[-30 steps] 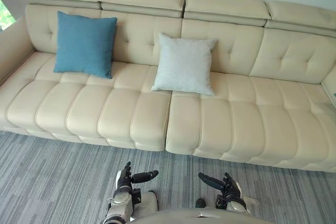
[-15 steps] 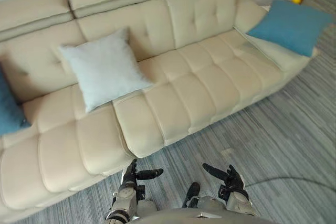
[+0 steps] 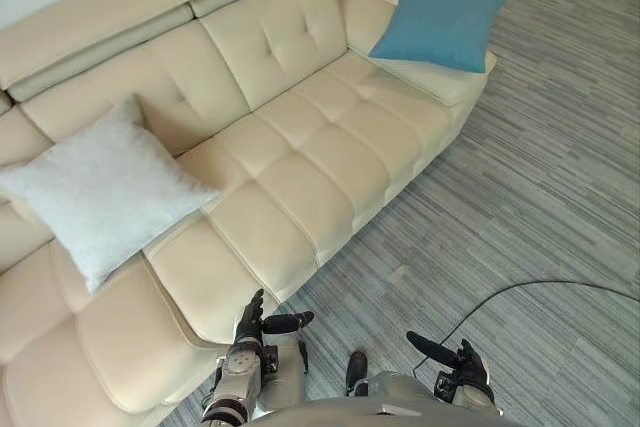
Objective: Pick up cushions and gather them together orderly.
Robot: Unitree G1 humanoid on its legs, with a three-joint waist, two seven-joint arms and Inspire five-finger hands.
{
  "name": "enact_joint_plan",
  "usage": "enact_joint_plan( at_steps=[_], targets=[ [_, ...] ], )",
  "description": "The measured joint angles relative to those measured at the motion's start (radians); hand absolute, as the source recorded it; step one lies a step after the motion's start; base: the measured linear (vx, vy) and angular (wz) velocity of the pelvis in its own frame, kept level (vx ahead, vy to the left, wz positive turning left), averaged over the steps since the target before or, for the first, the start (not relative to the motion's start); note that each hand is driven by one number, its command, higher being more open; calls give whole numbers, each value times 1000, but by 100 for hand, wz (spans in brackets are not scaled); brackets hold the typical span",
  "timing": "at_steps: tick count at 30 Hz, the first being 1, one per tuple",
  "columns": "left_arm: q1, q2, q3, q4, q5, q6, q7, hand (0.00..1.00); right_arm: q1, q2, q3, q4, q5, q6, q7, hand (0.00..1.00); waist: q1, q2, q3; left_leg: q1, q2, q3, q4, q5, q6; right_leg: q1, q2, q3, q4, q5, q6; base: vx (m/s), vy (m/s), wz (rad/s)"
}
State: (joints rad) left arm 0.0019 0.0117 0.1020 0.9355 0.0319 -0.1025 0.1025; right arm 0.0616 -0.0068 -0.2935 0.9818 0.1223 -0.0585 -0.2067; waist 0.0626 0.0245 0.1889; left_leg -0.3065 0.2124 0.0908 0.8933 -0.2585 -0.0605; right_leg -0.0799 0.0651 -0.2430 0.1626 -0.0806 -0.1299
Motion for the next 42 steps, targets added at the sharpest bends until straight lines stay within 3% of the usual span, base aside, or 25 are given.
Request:
enact_joint_plan(
  at_steps=[4,6,8,10,11,14,15,16,18,19,23,24,25,26,27,28,30,31,32,33,35,39,40,41,42],
  targets=[
    [0,-5,5,-21,-1,2,0,100,-2,9,1,-16,0,3,-6,100,21,-4,5,-50,-106,-55,-357,10,-4,19,-4,80,-14,-10,1,167,50,-61],
    [7,-11,38,-25,-2,2,0,100,-15,17,13,-30,-1,2,-13,100,51,-10,4,-63,-155,-159,-568,69,-38,21,-1,168,-10,-30,14,282,121,-114],
    [37,-12,53,-18,-27,2,0,100,-9,28,23,-30,-2,2,-11,100,66,4,-19,-58,-154,-217,-616,103,-23,31,14,240,10,-68,35,382,186,-132],
    [55,-16,74,-19,-43,2,2,100,1,40,38,-31,-4,7,-11,100,71,-3,-46,-39,-164,-185,-582,157,0,21,1,295,88,-137,60,448,207,-94],
    [63,-8,72,-19,-43,3,2,100,15,43,46,-33,-6,7,-8,100,71,-19,-64,-28,-171,-145,-553,181,9,9,-17,321,152,-193,84,372,168,-56],
    [64,19,72,-8,-42,7,6,100,42,61,52,-50,-14,9,7,100,79,-78,-97,33,-205,-46,-508,112,46,-40,-87,334,382,-273,188,473,176,-66],
    [64,21,72,-7,-42,8,8,100,39,63,53,-55,-18,9,9,100,80,-81,-93,55,-205,-21,-495,89,57,-79,-101,320,490,-261,223,446,149,-95],
    [62,23,56,-1,-42,14,7,100,29,67,53,-56,-23,9,13,100,72,-78,-89,109,-206,5,-480,50,78,-166,-142,260,713,-215,292,437,134,-72],
    [58,26,28,2,-43,18,9,100,27,66,51,-68,-27,11,17,100,62,-69,-81,171,-204,9,-486,27,93,-208,-196,166,839,-228,263,461,97,-32],
    [51,19,22,2,-45,17,11,100,25,59,51,-81,-35,3,17,100,44,-54,-72,234,-185,7,-510,11,94,-228,-238,64,859,-246,225,481,23,-5],
    [47,22,19,20,-45,17,19,100,-8,52,47,-60,-42,-1,16,100,31,-54,-59,385,-123,46,-637,6,77,-265,-273,-114,567,-239,202,406,-81,-23],
    [48,26,18,34,-45,18,19,100,-16,49,47,-50,-43,-2,16,100,29,-54,-59,397,-118,49,-647,6,62,-276,-265,-120,477,-203,193,508,-223,-30],
    [46,48,-3,44,-44,22,19,100,-29,46,49,-21,-44,-2,16,100,24,-76,-62,410,-133,49,-648,-3,43,-277,-257,-107,314,-48,132,455,-233,-40],
    [37,55,-10,74,-42,25,18,100,-48,21,49,15,-45,-2,18,100,26,-49,-51,431,-105,25,-637,-17,21,-257,-220,-102,312,-17,52,442,-232,-35],
    [37,55,-10,75,-42,26,18,100,-49,20,49,16,-45,-1,18,100,26,-48,-51,430,-104,24,-636,-16,21,-256,-218,-102,311,-17,52,502,-287,-52],
    [38,44,-10,94,-42,27,17,100,-56,4,48,33,-47,-1,20,100,25,-19,-49,427,-87,-11,-609,-7,30,-245,-182,-91,298,-30,40,305,-187,-48],
    [20,17,-7,111,-33,28,15,100,-50,-31,21,58,-52,6,19,100,14,25,-31,388,-50,-83,-421,38,-31,-163,-124,-95,249,-68,29,350,-217,-32],
    [18,16,-6,108,-27,25,12,100,-43,-35,22,57,-52,7,18,100,10,31,-25,347,-42,-115,-298,70,-34,-124,-111,-103,225,-75,28,366,-232,8],
    [16,18,0,104,-22,26,9,100,-29,-35,24,53,-51,8,16,100,8,33,-18,274,-36,-146,-129,156,-25,-71,-94,-108,189,-82,20,270,-185,4],
    [18,21,4,81,-22,25,9,100,-20,-34,27,53,-50,12,8,100,13,29,-10,175,-31,-158,72,105,-25,-3,-72,-107,144,-92,5,257,-168,1],
    [17,25,-1,45,-22,24,8,100,-22,-26,33,53,-43,13,3,100,16,12,-1,63,-60,-151,136,34,-20,62,-60,-99,97,-102,-4,226,-125,-13],
    [17,20,-9,10,-20,15,1,100,-38,-10,31,50,-41,12,-1,100,40,6,5,-18,-148,-125,-235,3,-1,134,-59,-58,25,-105,18,242,-10,-29],
    [17,15,-6,8,-20,15,0,100,-38,-4,31,40,-42,13,-1,100,44,7,5,-25,-175,-127,-450,46,5,155,-60,-43,4,-113,31,320,75,-21],
    [18,13,-5,7,-20,15,0,100,-37,-3,31,36,-42,13,-1,100,45,8,4,-25,-180,-128,-520,70,3,161,-60,-39,-2,-118,37,397,112,-35],
    [19,10,1,5,-21,14,-1,100,-36,4,35,35,-42,14,-1,100,58,7,1,-13,-187,-124,-635,178,1,176,-64,-18,-8,-140,62,285,90,-32]
  ],
)
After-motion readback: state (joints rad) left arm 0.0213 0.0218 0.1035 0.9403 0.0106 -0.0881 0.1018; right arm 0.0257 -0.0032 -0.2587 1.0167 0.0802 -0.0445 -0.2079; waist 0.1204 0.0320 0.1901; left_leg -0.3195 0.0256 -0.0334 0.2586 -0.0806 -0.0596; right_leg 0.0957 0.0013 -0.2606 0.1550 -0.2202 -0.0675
